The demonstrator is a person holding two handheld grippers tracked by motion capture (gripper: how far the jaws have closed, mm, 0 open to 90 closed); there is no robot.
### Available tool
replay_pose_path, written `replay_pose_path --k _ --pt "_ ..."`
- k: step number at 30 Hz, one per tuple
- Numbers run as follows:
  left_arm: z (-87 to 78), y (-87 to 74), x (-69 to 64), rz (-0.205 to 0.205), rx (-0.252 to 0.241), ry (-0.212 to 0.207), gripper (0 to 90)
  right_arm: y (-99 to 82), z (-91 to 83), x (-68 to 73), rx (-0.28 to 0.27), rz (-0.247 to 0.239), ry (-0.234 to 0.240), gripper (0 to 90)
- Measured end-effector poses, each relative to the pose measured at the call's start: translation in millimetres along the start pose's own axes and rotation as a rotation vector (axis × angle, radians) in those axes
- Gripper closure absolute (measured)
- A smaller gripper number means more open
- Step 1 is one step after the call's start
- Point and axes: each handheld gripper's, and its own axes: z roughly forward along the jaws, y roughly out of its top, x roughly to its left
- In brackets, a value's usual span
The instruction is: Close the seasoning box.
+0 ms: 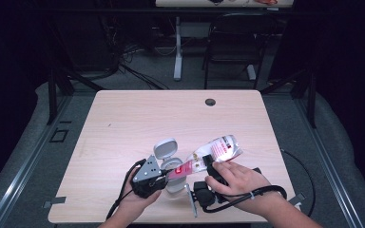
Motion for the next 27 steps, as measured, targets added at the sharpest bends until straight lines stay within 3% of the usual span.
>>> replay_pose_path --k 27 --pt "-1.7 -0.1 -0.9 -0.004 -0.001 -0.001 89.9 1.0 -1.2 -3.6 0.0 -0.002 0.003 84.3"
